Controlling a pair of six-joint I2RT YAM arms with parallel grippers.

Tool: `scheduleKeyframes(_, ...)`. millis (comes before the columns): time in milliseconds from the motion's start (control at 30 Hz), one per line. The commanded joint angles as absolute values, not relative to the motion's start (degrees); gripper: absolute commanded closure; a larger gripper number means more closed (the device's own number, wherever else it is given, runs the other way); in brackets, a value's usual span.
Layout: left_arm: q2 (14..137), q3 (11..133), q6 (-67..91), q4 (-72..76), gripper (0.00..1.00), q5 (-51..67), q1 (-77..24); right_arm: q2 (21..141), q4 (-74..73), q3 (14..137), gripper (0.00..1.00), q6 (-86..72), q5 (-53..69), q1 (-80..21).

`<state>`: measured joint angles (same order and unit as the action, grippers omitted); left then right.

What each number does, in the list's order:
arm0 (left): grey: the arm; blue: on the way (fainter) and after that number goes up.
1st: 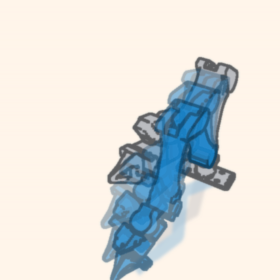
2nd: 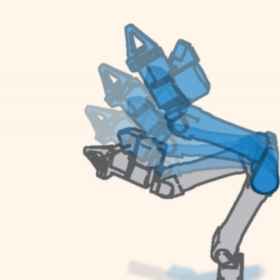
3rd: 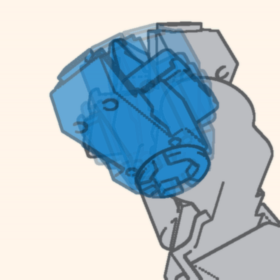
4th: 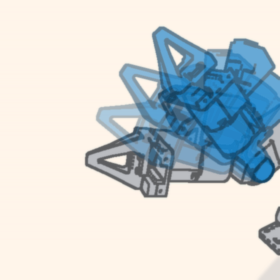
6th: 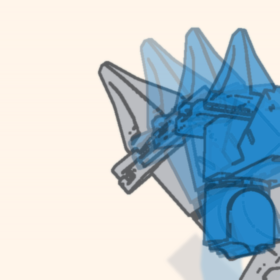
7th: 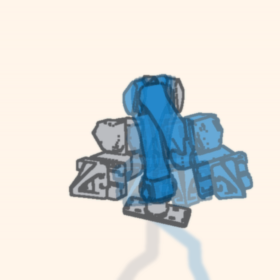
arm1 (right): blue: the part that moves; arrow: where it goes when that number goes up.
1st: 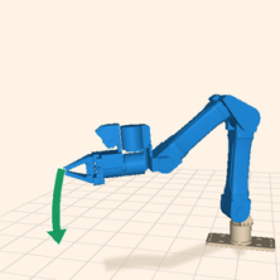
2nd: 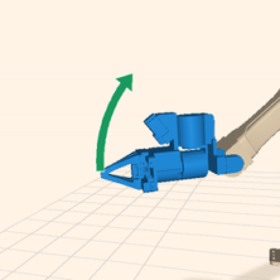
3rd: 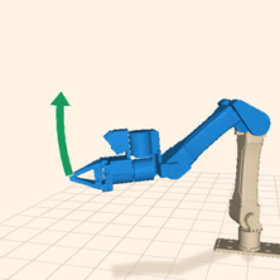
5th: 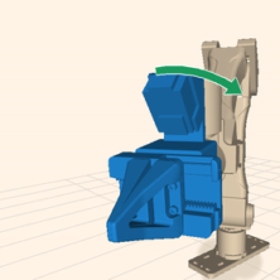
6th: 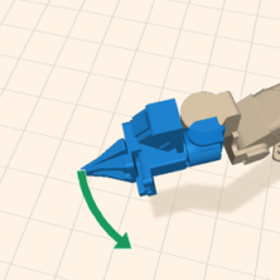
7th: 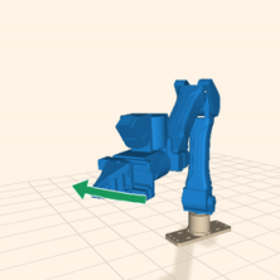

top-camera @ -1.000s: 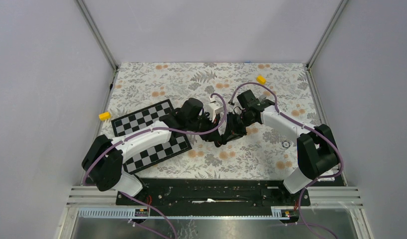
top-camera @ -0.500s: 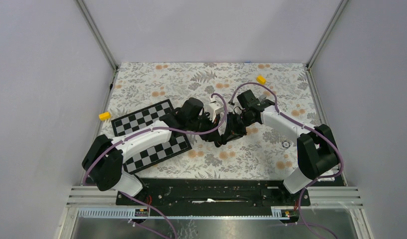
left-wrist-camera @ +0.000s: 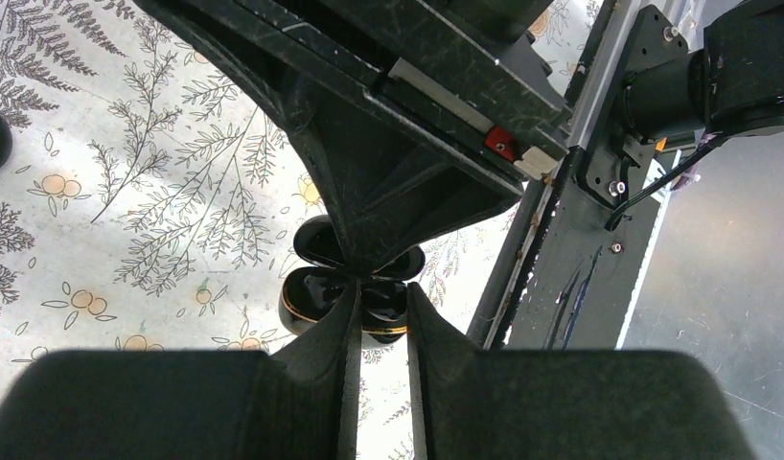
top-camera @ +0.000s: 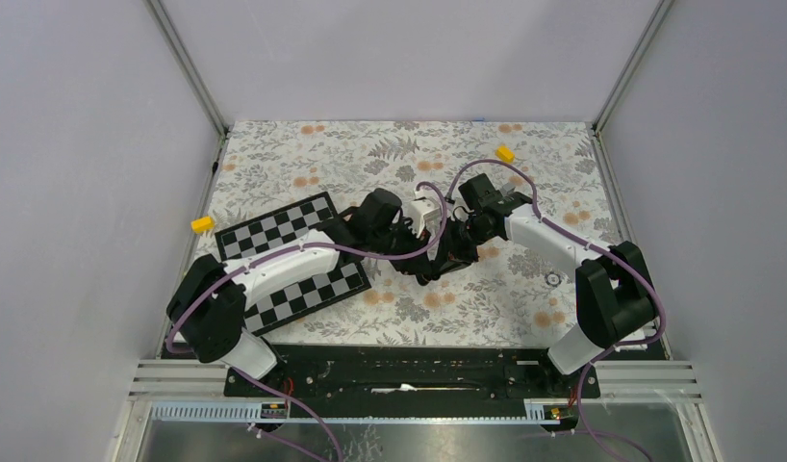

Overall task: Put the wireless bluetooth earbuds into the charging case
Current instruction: Insert the right earbud into the right side groove of the charging case.

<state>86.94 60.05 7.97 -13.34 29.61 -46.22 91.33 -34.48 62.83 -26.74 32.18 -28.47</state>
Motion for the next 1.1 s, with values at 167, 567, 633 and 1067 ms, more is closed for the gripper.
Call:
scheduleKeyframes(167,87.7,63.2,7.1,-14.7,0.83,31.1,-47.9,89.1,-32.9,64.1,1.00,-27.4,31.7,-28.0)
scheduleKeyframes(567,87.9,64.0,6.7,-15.6,0.78,29.6,-48.9,89.2,-32.9,64.5,1.00,-27.5,31.0,-28.0)
scheduleKeyframes(633,87.5,64.4,6.2,-16.5,0.75,28.7,-49.0,89.3,-32.9,64.5,1.00,-27.4,31.0,-28.0)
scheduleKeyframes(1067,83.6,66.9,6.3,-18.1,0.58,25.4,-49.0,89.8,-32.9,64.0,1.00,-27.3,29.4,-28.0)
